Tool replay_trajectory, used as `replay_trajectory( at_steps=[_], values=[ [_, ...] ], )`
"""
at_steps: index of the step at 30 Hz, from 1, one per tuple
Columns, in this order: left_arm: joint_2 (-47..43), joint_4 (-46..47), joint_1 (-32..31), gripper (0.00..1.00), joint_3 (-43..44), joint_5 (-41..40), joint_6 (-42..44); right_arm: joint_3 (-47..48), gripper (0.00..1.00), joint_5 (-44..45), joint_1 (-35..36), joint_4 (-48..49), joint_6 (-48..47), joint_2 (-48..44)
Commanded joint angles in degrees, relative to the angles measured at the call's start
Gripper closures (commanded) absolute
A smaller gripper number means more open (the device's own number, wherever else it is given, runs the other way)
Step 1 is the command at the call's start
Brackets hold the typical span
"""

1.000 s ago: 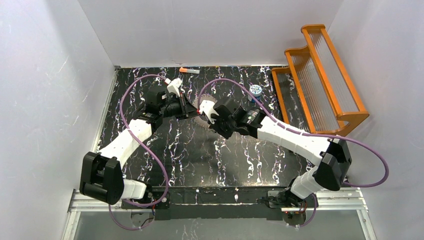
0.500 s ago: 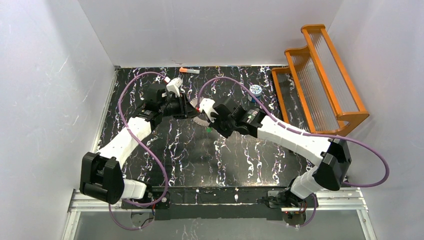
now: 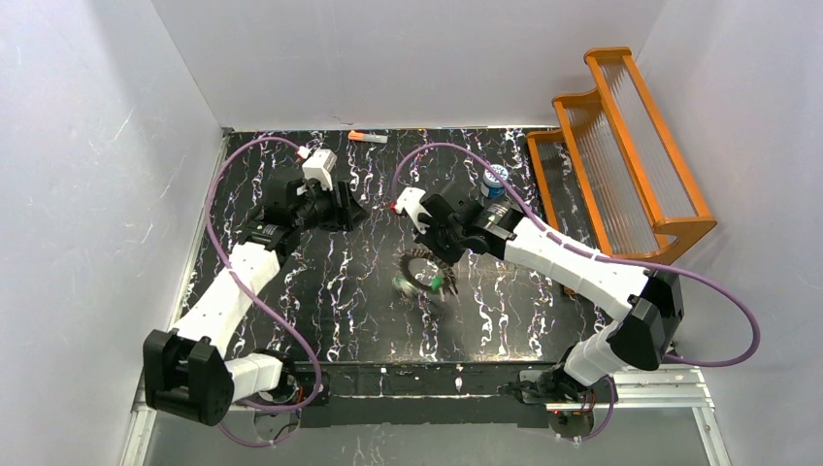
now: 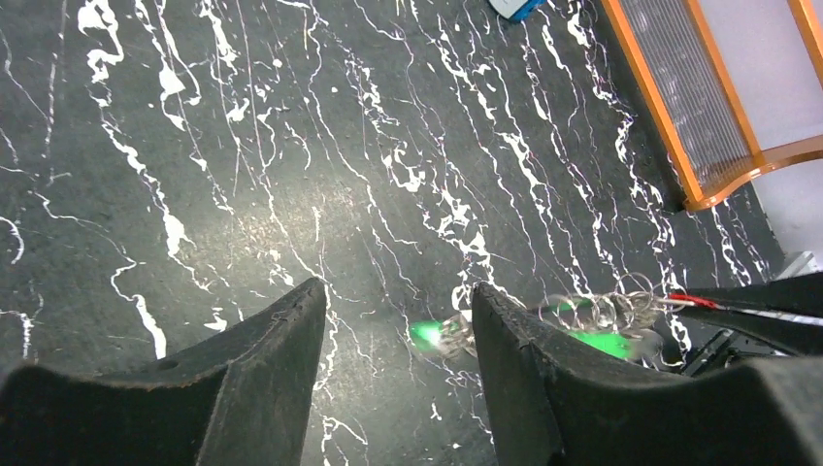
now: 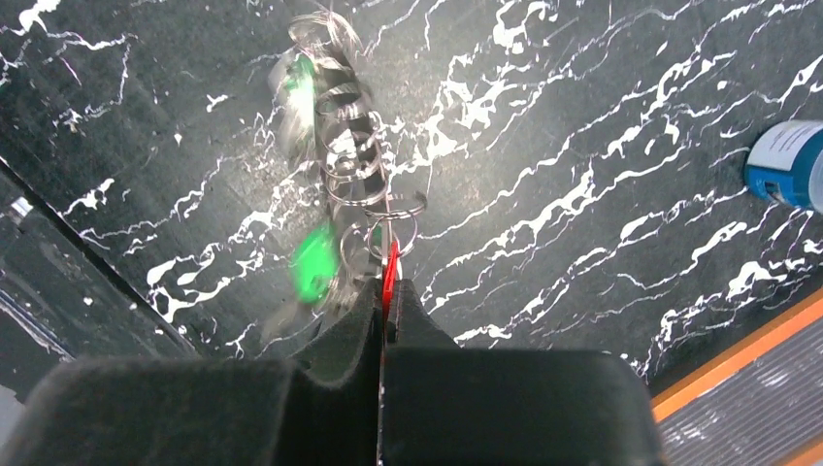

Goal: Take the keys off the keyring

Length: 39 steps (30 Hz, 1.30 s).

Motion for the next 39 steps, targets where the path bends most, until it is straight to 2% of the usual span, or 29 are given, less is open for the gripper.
replay_trajectory(
  at_steps=[1, 8, 13, 23, 31, 39],
  values=[
    [-4.6, -0.6, 0.2, 0.44, -1.5, -1.8, 4.0, 2.5, 0.99, 0.4, -0.5, -1.4, 1.1, 0.1],
    [-5.1, 2.9, -0.6, 0.43, -3.3, 7.1, 4.3, 1.9, 0.99, -1.6, -0.7, -0.9, 1.0, 0.4],
    [-4.0, 5.0, -4.0, 0.43, -4.1, 11.0, 4.4, 1.4, 0.99, -2.7, -1.1, -0.6, 0.4, 0.1],
    [-1.1, 7.5, -14.1, 0.43, -5.8, 11.2, 8.0, 1.5, 0.99, -6.1, -2.5, 1.2, 0.5, 2.0],
    [0.3, 12.6, -16.7, 0.49, -8.1, 14.0, 9.3, 1.7, 0.99, -9.0, -3.2, 2.0, 0.9, 3.0],
    [-2.8, 16.3, -18.6, 0.51, -10.5, 10.9, 12.5, 3.1, 0.99, -12.0, -3.5, 1.1, 1.5, 2.8]
  ],
)
